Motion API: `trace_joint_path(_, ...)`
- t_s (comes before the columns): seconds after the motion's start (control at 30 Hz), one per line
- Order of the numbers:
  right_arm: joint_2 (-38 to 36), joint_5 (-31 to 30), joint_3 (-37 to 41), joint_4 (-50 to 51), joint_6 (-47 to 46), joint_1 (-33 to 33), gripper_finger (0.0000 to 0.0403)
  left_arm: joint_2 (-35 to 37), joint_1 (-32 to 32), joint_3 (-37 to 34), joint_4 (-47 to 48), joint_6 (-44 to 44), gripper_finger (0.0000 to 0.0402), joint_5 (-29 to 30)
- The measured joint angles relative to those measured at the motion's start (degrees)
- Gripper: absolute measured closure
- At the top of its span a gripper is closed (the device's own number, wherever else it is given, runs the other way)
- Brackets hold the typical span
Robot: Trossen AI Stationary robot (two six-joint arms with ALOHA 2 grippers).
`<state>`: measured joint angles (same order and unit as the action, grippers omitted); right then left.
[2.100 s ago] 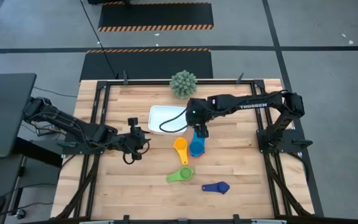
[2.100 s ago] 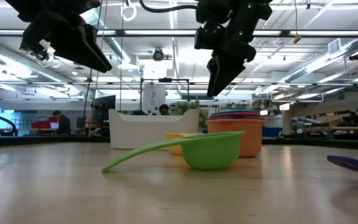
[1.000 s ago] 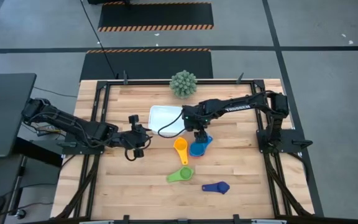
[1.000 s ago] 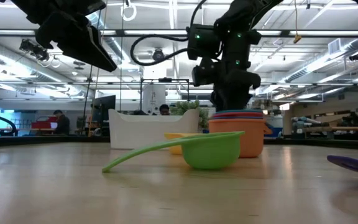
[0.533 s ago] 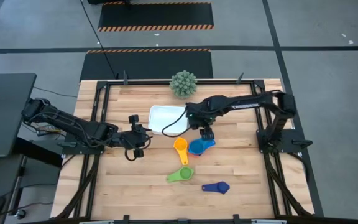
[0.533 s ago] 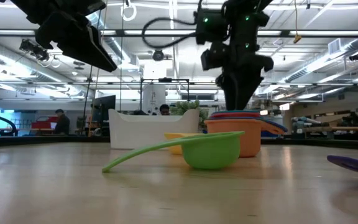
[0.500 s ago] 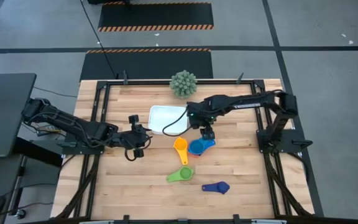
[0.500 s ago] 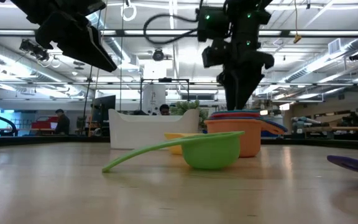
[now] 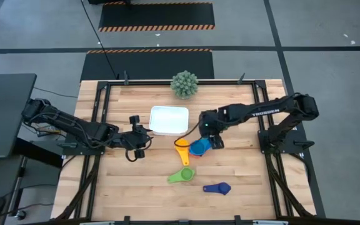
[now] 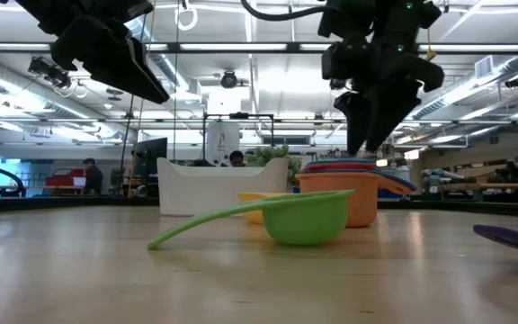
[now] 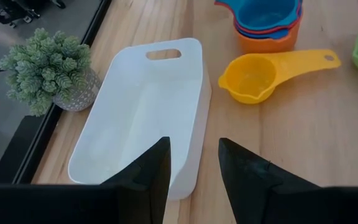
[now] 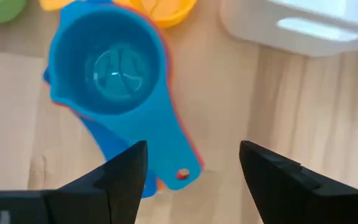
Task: Nest measuring cups in basket
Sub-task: Stack the left stacked nesting cups on the right stacked nesting cup
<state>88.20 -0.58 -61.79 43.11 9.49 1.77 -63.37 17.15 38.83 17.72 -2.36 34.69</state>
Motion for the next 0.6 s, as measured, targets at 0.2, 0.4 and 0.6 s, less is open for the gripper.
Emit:
trace_joint_path(0.2, 0.59, -0.03, 2.52, -0.82, -1.91, -2.58, 0.0086, 0.0, 0.0, 0.0, -3.86, -1.3, 0.026, -0.01)
trace_joint_path(0.4, 0.79, -3.32, 2.57, -3.0, -3.72, -4.7, 0.0033, 0.0, 0.09, 0.0, -11.07, 4.48, 0.026, -0.03)
trace_joint_path(0.6, 0.78, -0.92, 3.12, -3.17, -4.64, -5.71, 0.0011, 0.0, 0.07, 0.0, -11.78, 4.51, 0.026, -0.02)
